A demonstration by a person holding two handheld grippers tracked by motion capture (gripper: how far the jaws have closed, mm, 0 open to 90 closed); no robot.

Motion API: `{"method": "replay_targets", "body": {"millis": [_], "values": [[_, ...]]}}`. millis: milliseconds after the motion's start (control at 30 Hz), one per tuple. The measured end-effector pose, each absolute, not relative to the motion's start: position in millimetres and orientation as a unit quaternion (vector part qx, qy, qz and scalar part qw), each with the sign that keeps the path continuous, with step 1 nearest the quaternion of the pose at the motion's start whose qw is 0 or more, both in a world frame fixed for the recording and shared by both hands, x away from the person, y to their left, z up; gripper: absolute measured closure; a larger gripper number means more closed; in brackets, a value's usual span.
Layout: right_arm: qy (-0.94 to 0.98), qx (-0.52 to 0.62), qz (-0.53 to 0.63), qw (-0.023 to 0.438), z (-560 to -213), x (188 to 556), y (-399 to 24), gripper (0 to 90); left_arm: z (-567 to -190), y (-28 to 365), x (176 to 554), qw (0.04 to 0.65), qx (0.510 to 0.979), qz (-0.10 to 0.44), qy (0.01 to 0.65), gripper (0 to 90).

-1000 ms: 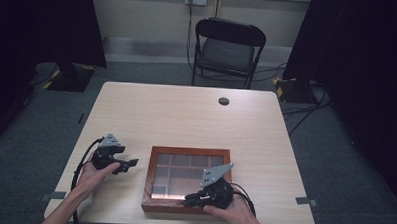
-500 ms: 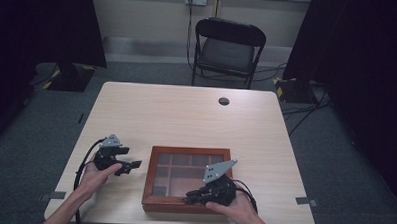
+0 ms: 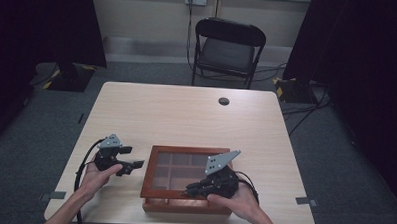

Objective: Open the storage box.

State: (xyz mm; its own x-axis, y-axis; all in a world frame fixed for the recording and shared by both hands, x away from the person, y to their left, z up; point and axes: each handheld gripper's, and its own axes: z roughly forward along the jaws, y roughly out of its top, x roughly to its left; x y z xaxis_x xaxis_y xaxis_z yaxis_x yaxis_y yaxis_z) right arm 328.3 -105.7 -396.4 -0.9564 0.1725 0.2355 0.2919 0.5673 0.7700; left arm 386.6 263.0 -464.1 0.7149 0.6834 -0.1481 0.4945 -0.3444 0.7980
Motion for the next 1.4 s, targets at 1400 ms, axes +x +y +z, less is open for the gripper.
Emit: {"method": "replay_targets", "body": {"millis": [1400], "values": [[-0.878, -0.137, -0.455, 0.056, -366, 340, -107, 82.4, -454, 224, 363, 0.503, 0.822, 0.101, 0.247, 19.3]]}}
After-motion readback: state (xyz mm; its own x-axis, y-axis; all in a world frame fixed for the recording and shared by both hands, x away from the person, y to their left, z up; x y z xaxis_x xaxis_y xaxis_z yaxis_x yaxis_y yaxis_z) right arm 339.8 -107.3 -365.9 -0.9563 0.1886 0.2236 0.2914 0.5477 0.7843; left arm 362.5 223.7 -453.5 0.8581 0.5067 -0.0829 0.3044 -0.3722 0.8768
